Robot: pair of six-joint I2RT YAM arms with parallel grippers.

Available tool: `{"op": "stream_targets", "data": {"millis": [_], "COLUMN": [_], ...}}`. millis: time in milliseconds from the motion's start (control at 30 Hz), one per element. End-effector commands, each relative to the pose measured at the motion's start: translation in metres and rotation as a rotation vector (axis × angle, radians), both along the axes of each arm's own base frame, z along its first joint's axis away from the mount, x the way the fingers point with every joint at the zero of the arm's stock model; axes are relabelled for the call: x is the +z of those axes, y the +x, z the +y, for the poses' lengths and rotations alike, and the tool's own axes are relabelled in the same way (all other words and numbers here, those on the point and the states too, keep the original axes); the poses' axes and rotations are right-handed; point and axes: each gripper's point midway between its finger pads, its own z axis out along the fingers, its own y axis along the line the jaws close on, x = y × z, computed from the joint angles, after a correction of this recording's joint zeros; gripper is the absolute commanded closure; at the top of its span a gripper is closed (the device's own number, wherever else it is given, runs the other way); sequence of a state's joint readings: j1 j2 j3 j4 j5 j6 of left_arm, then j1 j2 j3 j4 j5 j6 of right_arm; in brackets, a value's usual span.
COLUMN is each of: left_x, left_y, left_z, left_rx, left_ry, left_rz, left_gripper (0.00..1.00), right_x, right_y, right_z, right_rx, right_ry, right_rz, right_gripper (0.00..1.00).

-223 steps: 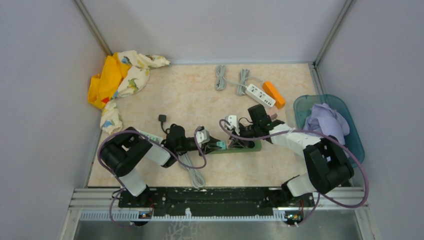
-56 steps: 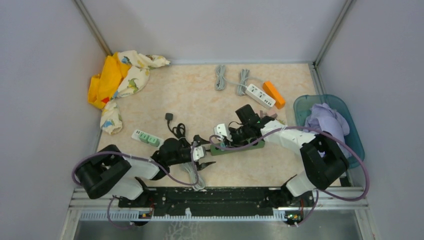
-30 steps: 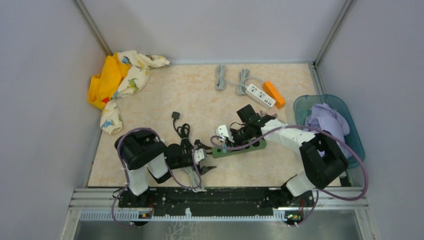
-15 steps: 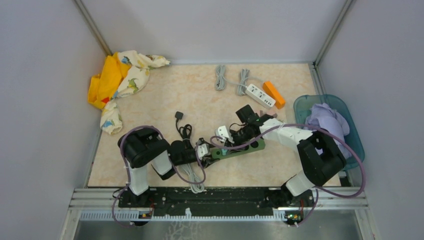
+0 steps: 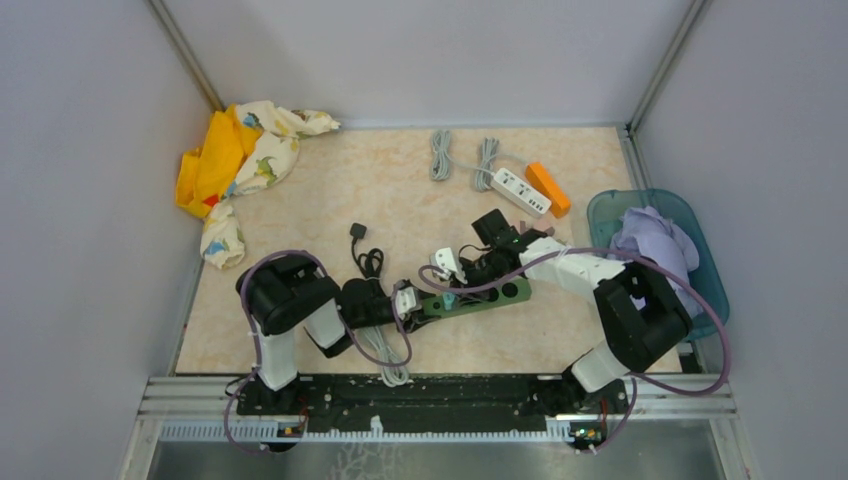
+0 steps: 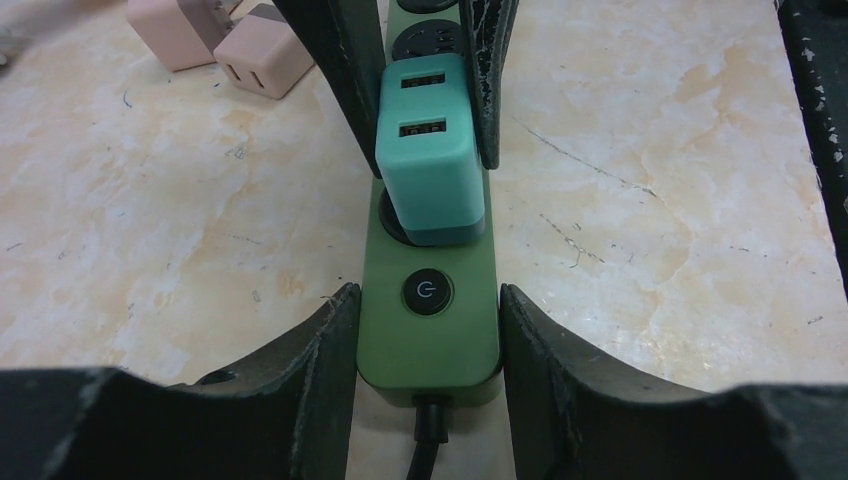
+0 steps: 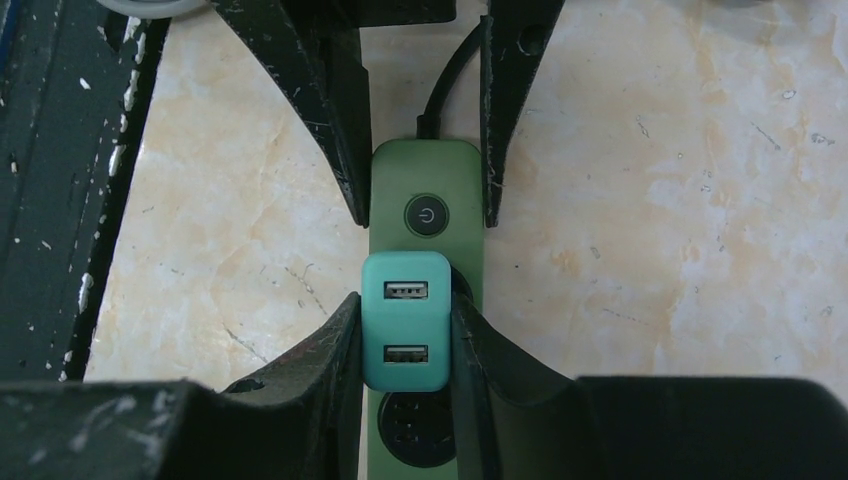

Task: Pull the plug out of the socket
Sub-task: Remove the plug from the socket.

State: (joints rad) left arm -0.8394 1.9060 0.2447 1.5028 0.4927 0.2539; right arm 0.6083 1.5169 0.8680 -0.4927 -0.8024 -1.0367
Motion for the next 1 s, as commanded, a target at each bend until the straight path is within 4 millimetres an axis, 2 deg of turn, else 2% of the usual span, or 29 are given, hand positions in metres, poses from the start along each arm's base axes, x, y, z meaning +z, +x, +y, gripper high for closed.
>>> {"op": "stream_targets", "data": {"millis": [0,67,133,267,333,467,533,600,667,767,867,967], "left_x": [0.017,0.018,0.018,0.017,0.017,0.017,0.017,0.016,0.016,0.016,0.016,0.016], "left_y": [0.0,0.001,0.0,0.001,0.001,0.0,0.0,0.0,0.001,0.0,0.0,0.0], "left_z": [-0.013,-0.013,-0.012,-0.012,-0.012,-0.012,-0.012,-0.012,-0.012,-0.012,-0.012,-0.012], "left_rx": [-0.051,-0.048,-0.046,-0.044,-0.044,-0.048,-0.049,-0.049,-0.048,-0.052,-0.053,-0.053], "left_ry": [-0.058,-0.06,-0.062,-0.062,-0.062,-0.061,-0.062,-0.062,-0.06,-0.06,-0.06,-0.06], "left_rz": [-0.039,-0.04,-0.04,-0.037,-0.037,-0.034,-0.032,-0.032,-0.031,-0.031,-0.031,-0.033], "left_gripper": [0.84,0.93,0.98,1.0,1.0,1.0,1.0,1.0,1.0,1.0,1.0,1.0], "right_x": [0.032,0.028,0.025,0.014,0.016,0.022,0.028,0.037,0.037,0.031,0.022,0.02], "right_y": [0.004,0.01,0.012,0.003,-0.009,-0.025,-0.02,-0.004,0.012,0.026,0.024,0.001], "right_z": [0.033,0.029,0.019,-0.002,-0.001,0.015,0.027,0.036,0.034,0.019,0.0,-0.004], "right_rx": [0.0,-0.018,-0.001,0.083,0.142,0.179,0.131,0.029,-0.034,-0.081,-0.019,0.101], "right_ry": [0.178,0.153,0.14,0.104,0.133,0.182,0.198,0.207,0.182,0.152,0.101,0.122], "right_rz": [-0.001,-0.022,-0.028,-0.064,-0.065,-0.027,-0.013,-0.004,-0.041,-0.071,-0.118,-0.102], "right_gripper": [1.0,1.0,1.0,1.0,1.0,1.0,1.0,1.0,1.0,1.0,1.0,1.0]}}
